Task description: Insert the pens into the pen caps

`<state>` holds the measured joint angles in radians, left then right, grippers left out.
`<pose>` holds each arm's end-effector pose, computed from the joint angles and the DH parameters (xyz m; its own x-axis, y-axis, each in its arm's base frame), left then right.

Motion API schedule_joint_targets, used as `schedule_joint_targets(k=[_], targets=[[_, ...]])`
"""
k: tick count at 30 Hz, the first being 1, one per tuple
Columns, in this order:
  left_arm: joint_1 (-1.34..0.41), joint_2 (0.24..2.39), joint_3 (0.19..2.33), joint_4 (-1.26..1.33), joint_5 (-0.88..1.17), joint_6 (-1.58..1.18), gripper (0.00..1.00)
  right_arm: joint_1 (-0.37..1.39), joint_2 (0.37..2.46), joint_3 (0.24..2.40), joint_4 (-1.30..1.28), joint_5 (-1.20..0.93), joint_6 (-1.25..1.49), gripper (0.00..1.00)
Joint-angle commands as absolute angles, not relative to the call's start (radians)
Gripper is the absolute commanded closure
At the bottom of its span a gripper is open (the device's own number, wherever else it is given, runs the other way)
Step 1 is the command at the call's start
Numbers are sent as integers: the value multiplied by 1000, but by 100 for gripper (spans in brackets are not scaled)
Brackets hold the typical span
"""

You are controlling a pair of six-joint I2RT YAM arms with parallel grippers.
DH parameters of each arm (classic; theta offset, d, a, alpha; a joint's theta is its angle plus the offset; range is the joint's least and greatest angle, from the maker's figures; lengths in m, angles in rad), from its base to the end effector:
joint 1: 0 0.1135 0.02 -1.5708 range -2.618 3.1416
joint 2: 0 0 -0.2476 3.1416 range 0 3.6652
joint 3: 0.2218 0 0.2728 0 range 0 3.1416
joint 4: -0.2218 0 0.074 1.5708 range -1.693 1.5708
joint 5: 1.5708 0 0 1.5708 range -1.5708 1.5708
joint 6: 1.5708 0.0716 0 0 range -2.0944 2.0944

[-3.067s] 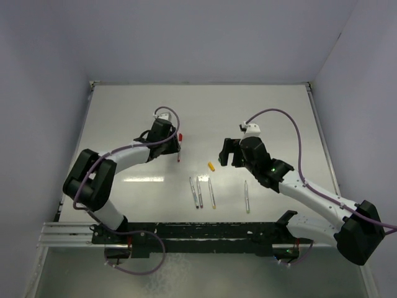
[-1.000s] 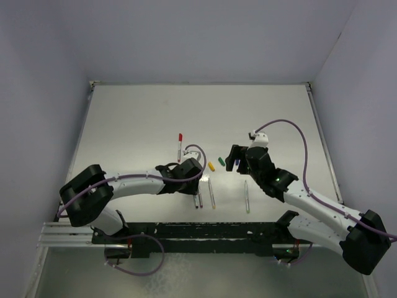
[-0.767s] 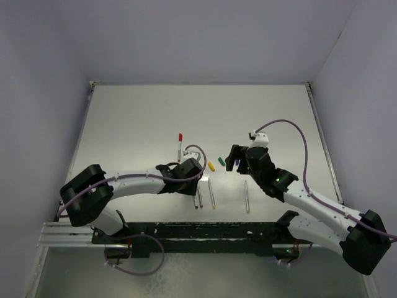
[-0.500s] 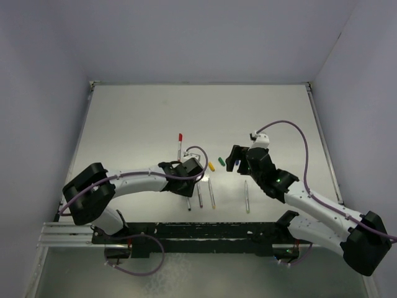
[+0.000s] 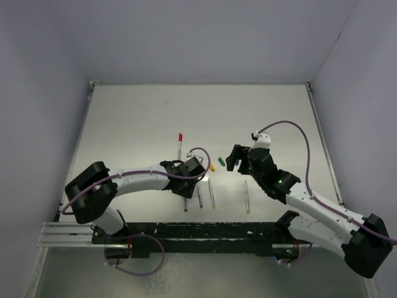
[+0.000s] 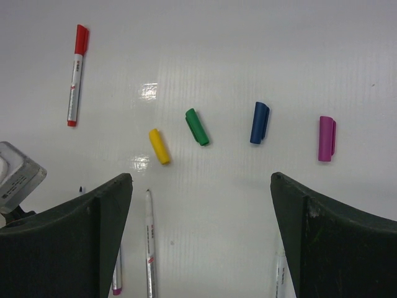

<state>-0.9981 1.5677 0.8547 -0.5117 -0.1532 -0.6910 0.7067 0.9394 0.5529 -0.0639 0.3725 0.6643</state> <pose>0.1766 -0.2537 0.0962 -0.9043 0.2402 -0.3529 0.2936 0.9501 -0.1056 0.2220 0.1552 0.2074 -0.4799 0.3453 -0.8065 -0.0759 0.8995 0.4303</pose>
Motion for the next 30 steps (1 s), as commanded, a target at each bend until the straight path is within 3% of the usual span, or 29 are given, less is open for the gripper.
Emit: schedule_joint_targets(k=[1,20,30], targets=[[-1005,1551,831,-564,-102,-683,62,707,915,556,-53,380,677,6],[-1005,1571,770,-555,-156,-767,64,708,923,565,-58,377,676,6],[-1006,1645,775,-566,-167,-779,91,708,912,555,-63,382,686,6]])
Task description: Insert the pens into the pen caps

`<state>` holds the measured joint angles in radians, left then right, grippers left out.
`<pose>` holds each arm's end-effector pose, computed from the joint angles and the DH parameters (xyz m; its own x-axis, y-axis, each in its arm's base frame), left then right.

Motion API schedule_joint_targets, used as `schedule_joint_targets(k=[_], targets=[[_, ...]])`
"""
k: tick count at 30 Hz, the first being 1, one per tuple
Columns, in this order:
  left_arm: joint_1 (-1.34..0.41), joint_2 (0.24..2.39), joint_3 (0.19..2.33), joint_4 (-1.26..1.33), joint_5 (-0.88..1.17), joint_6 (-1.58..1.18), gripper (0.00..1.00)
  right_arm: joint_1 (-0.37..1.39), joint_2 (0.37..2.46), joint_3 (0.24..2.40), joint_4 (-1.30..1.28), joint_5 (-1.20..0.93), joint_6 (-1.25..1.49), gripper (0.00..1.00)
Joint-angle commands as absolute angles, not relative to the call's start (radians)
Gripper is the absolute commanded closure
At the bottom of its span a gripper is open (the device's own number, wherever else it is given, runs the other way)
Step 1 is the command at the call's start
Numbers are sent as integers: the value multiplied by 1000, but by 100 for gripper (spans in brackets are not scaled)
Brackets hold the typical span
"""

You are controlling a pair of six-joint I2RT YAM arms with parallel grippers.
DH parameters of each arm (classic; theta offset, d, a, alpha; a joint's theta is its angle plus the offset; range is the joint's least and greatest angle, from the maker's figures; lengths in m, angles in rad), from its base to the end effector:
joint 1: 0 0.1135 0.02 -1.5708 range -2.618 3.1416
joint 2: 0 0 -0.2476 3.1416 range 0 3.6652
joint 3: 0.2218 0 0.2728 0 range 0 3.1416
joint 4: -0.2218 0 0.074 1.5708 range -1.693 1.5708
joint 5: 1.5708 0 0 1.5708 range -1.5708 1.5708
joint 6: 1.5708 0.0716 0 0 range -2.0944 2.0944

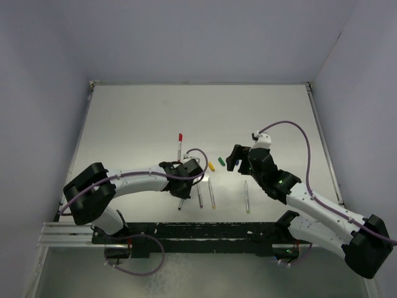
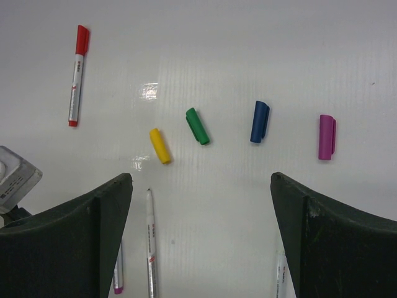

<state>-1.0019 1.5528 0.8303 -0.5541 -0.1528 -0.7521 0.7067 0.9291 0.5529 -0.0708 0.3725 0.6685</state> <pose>0.1691 -0.2442 0.0916 -0.9291 0.1997 -0.3113 0.2385 0.9668 -0.0917 0.2209 0.1543 0.2091 -0.4781 0.3509 -0.8052 -0.0750 0.8971 0.4355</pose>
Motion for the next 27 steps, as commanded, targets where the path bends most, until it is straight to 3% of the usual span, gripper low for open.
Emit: schedule_joint_targets(k=[1,4,14,27], targets=[[-1006,1650,774,-565,-170,-779,94,707,913,554,-63,382,686,6],[-1005,1669,770,-558,-177,-778,100,707,914,555,-63,382,685,6],[-1005,1682,775,-564,-219,-777,100,707,937,564,-108,428,698,8],[-1005,1400,826,-634,-272,-736,100,628,1105,704,-203,429,608,17]])
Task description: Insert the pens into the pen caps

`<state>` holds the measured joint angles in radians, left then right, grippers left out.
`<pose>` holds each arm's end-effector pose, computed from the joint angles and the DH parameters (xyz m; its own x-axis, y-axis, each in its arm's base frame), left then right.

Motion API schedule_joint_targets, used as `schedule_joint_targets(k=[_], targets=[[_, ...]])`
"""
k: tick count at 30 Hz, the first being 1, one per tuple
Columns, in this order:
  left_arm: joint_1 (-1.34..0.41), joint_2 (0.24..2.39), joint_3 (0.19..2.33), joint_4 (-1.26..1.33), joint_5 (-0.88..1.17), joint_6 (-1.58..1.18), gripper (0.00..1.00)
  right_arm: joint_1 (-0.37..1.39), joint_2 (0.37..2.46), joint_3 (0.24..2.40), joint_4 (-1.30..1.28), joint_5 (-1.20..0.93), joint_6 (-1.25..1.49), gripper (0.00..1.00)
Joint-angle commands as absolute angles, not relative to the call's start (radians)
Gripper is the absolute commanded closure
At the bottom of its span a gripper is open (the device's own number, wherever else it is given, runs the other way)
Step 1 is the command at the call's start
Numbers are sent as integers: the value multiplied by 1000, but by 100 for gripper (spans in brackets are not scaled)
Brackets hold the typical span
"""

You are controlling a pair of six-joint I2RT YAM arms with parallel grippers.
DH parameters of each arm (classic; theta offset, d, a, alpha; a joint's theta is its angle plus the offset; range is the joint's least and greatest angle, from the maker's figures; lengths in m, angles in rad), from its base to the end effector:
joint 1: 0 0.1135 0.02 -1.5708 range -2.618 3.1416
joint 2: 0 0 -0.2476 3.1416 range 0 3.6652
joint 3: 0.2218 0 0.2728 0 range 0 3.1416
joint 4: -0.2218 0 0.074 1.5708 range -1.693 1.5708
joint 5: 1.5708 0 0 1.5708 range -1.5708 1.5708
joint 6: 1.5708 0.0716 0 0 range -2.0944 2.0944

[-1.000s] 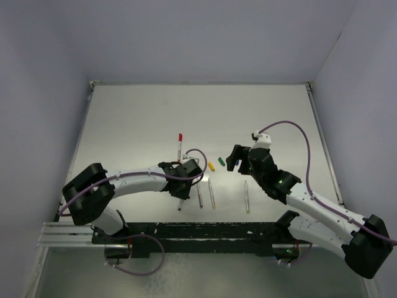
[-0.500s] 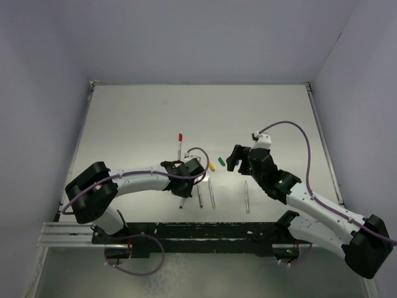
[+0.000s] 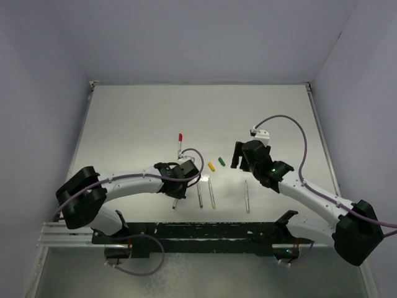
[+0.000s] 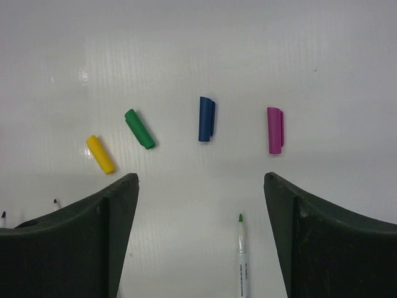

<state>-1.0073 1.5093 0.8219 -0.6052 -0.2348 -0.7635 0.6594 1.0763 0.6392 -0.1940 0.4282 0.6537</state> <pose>0.1679 -0.2346 0.1000 -0.9160 0.1907 -0.3531 0.2142 0.9764 -0.0283 0.2406 0.1489 0.1911 -0.5480 0.2752 -0.7899 0.0515 0.9536 0.2965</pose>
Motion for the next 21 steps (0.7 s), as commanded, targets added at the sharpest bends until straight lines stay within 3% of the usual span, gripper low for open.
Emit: schedule_joint_targets(k=[1,9,21], targets=[[-1005,1378,825,-623,-269,-728,100,625,1118,713,-201,434,599,19],[-1005,1224,787,-448,-258,-633,100,621,1261,805,-238,459,557,53],[-1005,1143,685,-123,-180,-542,100,618,1476,883,-253,447,554,53]])
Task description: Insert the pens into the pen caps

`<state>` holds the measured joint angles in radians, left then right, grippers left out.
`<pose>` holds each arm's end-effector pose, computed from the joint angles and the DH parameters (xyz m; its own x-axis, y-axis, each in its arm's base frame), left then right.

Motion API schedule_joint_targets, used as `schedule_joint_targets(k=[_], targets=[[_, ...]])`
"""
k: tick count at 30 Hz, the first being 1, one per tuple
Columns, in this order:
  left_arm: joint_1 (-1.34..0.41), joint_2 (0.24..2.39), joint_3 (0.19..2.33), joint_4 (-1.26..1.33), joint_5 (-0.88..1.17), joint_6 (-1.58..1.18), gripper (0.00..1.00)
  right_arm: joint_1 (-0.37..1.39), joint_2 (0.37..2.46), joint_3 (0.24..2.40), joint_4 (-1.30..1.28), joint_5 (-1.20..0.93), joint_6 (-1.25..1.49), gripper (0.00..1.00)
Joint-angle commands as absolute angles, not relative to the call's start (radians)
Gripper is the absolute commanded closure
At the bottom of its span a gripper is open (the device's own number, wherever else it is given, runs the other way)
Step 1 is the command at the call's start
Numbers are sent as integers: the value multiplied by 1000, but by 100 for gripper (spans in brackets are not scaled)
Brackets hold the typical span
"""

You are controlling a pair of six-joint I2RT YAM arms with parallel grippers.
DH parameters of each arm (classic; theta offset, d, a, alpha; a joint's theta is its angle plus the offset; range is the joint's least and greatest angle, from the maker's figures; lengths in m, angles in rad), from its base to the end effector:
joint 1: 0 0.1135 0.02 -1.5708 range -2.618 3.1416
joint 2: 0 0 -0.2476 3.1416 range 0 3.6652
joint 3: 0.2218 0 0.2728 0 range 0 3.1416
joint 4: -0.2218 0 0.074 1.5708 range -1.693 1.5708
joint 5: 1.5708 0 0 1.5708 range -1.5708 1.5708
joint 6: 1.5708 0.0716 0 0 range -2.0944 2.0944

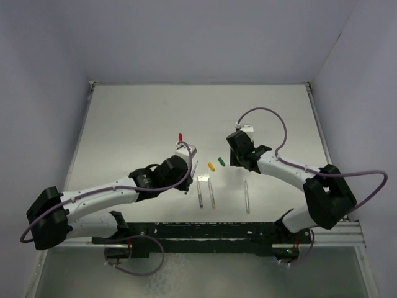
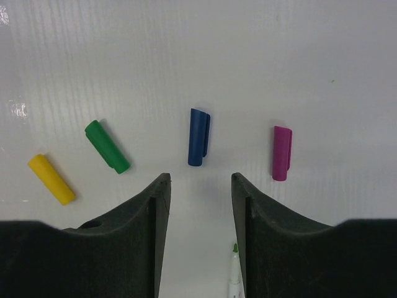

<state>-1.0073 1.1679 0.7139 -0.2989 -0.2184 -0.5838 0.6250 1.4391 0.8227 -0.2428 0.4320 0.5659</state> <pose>0.1698 -0.2398 0.1801 -0.7131 0.1212 -0.6905 0.4169 0.8652 -0.2786 0.2852 0.1688 0.1488 -0.6844 0.1066 -0.7213 0.0680 0.9943 0.0825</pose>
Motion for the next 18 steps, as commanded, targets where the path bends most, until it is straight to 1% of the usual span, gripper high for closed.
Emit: schedule_joint_targets(k=[1,6,18], targets=[[-1005,1142,675,-94,-170,-538,100,617,1490,888,-251,446,552,53],[-1005,1158,651,-13,-141,-533,100,603,1546,911,-224,438,540,54],[-1005,1181,641,33,-110,-543,100,552,1647,967,-198,375,526,59]])
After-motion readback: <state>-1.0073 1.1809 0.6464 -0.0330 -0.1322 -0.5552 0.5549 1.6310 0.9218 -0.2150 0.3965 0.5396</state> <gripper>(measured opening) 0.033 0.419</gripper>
